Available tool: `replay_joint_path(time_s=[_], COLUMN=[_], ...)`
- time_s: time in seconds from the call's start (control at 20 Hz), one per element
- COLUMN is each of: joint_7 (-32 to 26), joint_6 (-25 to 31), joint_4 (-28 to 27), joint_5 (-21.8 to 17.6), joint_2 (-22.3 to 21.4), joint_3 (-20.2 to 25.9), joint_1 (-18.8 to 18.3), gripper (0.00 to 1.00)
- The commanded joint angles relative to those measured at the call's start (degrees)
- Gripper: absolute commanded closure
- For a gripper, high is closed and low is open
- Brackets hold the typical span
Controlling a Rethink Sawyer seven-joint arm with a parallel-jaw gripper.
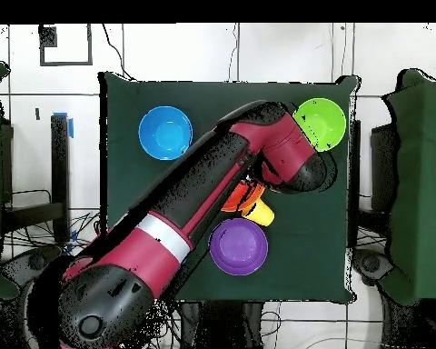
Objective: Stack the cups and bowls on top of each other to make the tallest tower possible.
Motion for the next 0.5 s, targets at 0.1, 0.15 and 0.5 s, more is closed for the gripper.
replay_joint_path(time_s=[0.1, 0.15, 0.5], joint_7=[-11.1, -11.5, -13.8], joint_6=[6.4, 6.6, 7.7], joint_4=[2.4, 2.5, 3.0], joint_5=[4.4, 4.4, 4.9], joint_2=[-0.9, -1.0, -1.7], joint_3=[9.9, 9.8, 9.9], joint_1=[1.1, 1.1, 1.5], gripper=[1.0, 1.0, 1.0])
